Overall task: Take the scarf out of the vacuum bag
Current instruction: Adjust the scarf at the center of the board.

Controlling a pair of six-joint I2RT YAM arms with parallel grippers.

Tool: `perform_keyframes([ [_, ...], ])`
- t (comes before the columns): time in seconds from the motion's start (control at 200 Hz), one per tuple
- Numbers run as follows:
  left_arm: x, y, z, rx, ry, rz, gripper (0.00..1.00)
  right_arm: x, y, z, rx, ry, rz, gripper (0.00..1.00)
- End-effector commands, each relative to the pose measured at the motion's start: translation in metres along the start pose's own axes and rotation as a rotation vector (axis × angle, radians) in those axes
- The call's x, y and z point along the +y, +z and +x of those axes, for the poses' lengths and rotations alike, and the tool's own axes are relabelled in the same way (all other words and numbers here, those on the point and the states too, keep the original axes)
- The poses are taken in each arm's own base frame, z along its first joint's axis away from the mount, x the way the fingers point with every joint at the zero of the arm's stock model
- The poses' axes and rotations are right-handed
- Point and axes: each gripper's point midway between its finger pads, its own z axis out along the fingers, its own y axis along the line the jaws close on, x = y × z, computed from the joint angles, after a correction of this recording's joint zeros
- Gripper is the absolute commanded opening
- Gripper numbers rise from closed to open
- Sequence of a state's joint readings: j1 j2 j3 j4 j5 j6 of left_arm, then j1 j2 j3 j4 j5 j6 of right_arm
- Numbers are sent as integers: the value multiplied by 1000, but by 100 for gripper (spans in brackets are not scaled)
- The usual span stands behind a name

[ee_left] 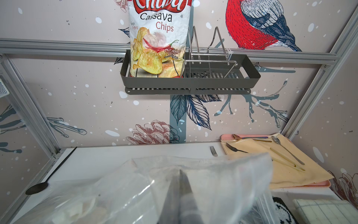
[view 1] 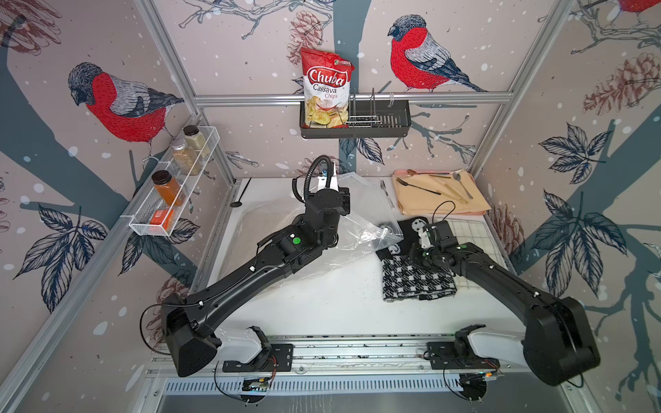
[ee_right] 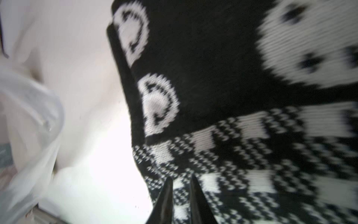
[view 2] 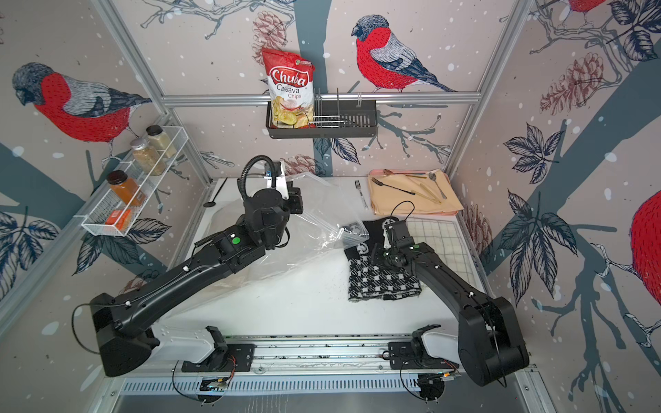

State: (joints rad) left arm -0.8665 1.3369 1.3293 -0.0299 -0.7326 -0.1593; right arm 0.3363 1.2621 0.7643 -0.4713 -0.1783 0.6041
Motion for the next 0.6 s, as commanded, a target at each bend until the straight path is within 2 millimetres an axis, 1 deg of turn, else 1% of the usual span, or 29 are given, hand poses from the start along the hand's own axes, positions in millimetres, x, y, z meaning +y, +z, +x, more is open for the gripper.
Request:
perform_keyframes([
  [0.0, -4, 1, -7, -25, -33, 13, 0, -41, -12, -19, -98, 66, 212, 9],
  [0.065, -6, 3, -2, -13, -35, 24, 0, -47, -19, -34, -154, 90, 245, 0],
  [0.125, -9, 4, 2, -1, -40, 33, 0, -52, -27, -48, -204, 103, 279, 0],
  [0.15, -10, 5, 4, 6, -38, 36, 0, -51, -37, -56, -251, 106, 276, 0],
  [0.2, -13, 6, 9, 18, -43, 45, 0, -50, -46, -68, -306, 105, 282, 0],
  [0.25, -16, 7, 12, 27, -50, 59, 0, -44, -56, -81, -365, 102, 254, 0],
  [0.305, -19, 8, 16, 35, -57, 73, 0, -33, -68, -94, -434, 89, 192, 0],
  [0.42, -25, 9, 23, 47, -79, 105, 0, -1, -92, -113, -550, 21, 17, 0],
  [0.5, -32, 10, 29, 59, -94, 137, 0, 23, -104, -117, -564, -45, -105, 0],
  [0.595, -40, 13, 37, 80, -113, 171, 0, 51, -112, -115, -539, -128, -236, 0],
])
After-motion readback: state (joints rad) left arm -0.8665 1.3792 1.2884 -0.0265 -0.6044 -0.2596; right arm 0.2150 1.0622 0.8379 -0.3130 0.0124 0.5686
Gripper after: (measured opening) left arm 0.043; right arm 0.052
